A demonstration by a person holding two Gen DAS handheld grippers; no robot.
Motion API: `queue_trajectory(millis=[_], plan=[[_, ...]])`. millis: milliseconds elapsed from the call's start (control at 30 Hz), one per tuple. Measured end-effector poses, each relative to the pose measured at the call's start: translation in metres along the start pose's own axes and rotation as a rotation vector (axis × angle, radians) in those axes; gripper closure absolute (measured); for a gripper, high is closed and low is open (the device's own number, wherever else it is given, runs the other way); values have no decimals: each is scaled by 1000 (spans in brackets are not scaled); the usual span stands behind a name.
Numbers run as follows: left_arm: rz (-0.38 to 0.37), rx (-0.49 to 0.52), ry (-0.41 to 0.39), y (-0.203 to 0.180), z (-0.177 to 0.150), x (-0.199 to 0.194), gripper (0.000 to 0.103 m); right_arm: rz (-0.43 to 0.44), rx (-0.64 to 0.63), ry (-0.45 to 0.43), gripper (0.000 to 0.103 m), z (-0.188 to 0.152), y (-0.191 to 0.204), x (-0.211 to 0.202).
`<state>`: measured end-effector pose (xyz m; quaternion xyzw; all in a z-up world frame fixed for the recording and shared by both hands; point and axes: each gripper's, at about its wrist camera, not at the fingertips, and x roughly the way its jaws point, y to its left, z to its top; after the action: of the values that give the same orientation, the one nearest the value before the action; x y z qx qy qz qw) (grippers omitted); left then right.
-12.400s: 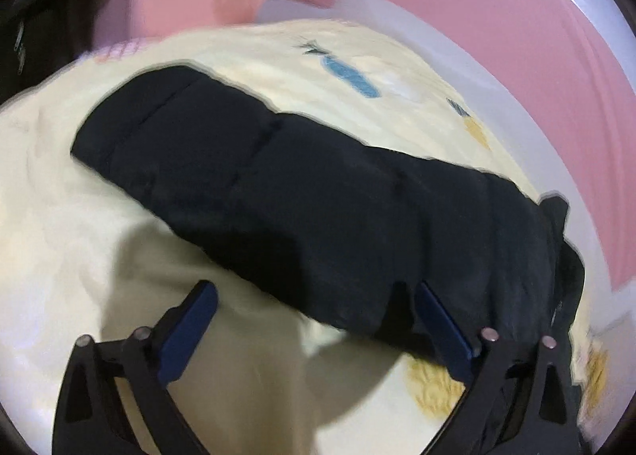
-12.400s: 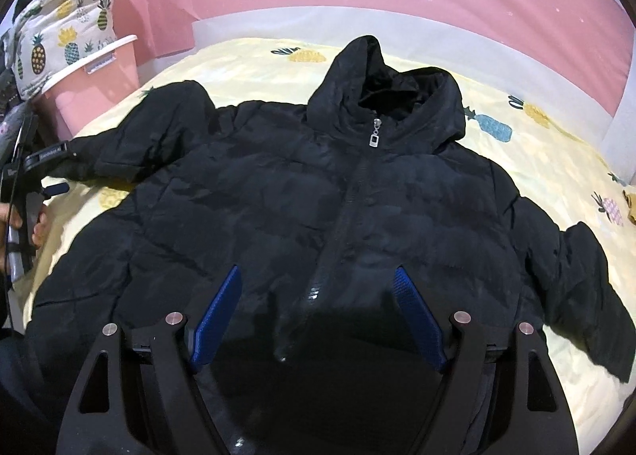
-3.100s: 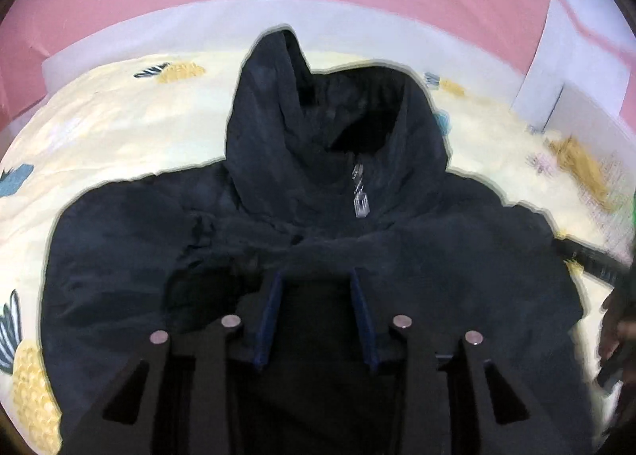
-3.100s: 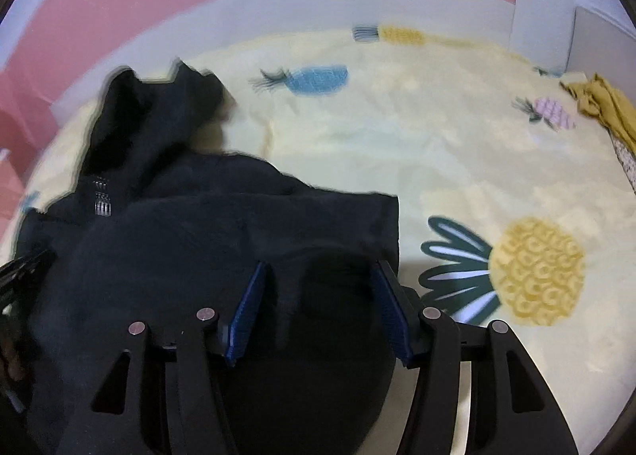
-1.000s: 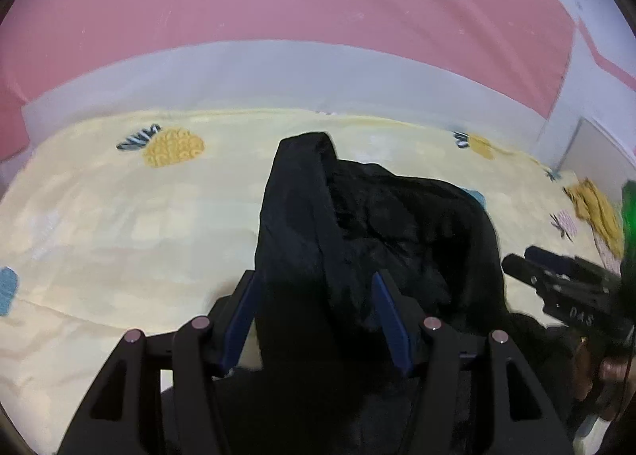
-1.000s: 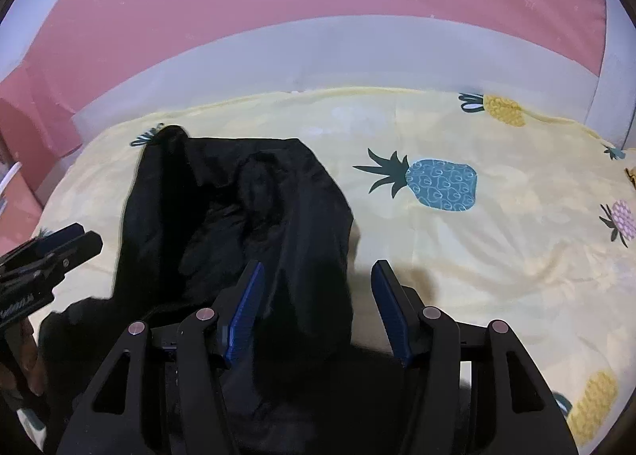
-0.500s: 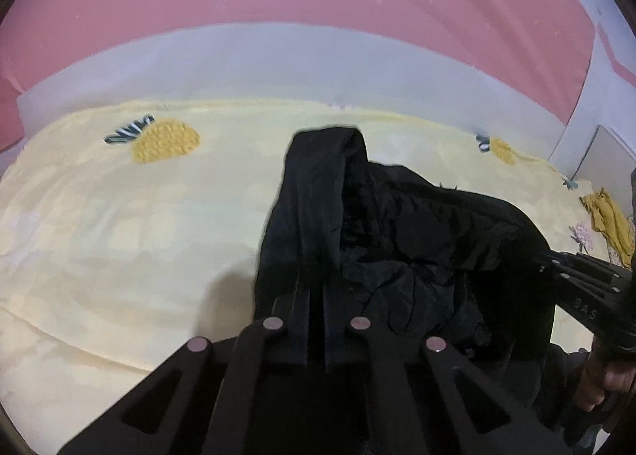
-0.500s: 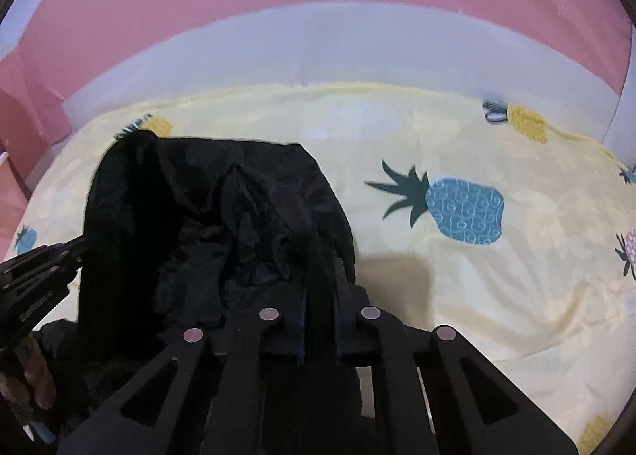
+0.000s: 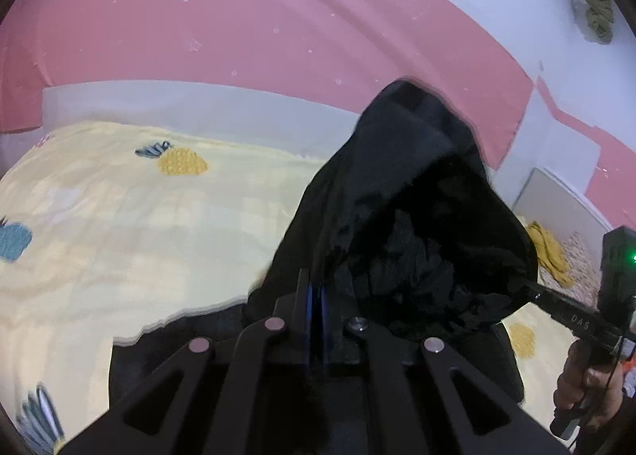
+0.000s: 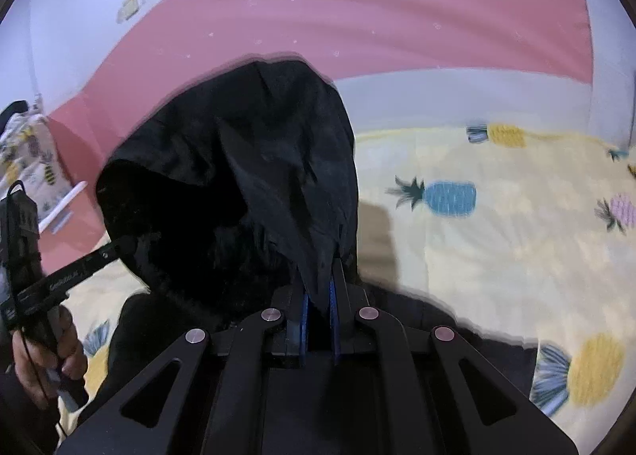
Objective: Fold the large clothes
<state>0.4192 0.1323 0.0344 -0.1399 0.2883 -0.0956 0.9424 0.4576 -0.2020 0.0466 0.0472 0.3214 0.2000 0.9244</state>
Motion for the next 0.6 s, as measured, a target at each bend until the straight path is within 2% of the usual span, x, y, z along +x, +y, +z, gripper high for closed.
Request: queue_trajectory(millis=[67,200,300,367,467,500,567,600], plan=[[10,13,12,-2,-22,-17,100,-15,3,18,95,-27,1,-12],[45,26,69,-2,-63,-30,99,-34,8,115,94,-76,0,-15],[77,14,130,2,-86,-35,99,-26,27,183,93,-98,-3,-13],[91,15,161,5,-98,-41,98,-26,24,206,89,-107,-6,-19],[120,43,183,7,-111,-59,98,18,46,227,85,-114,-13,-35],[122,46,185,9,-115,-67,97,25,50,226,83,-114,-15,-39],[123,46,194,12,-124,-83,96,35,57,218,66,-112,-18,-49],[120,45,199,14,-128,-90,96,46,61,210,62,-110,-19,-53]])
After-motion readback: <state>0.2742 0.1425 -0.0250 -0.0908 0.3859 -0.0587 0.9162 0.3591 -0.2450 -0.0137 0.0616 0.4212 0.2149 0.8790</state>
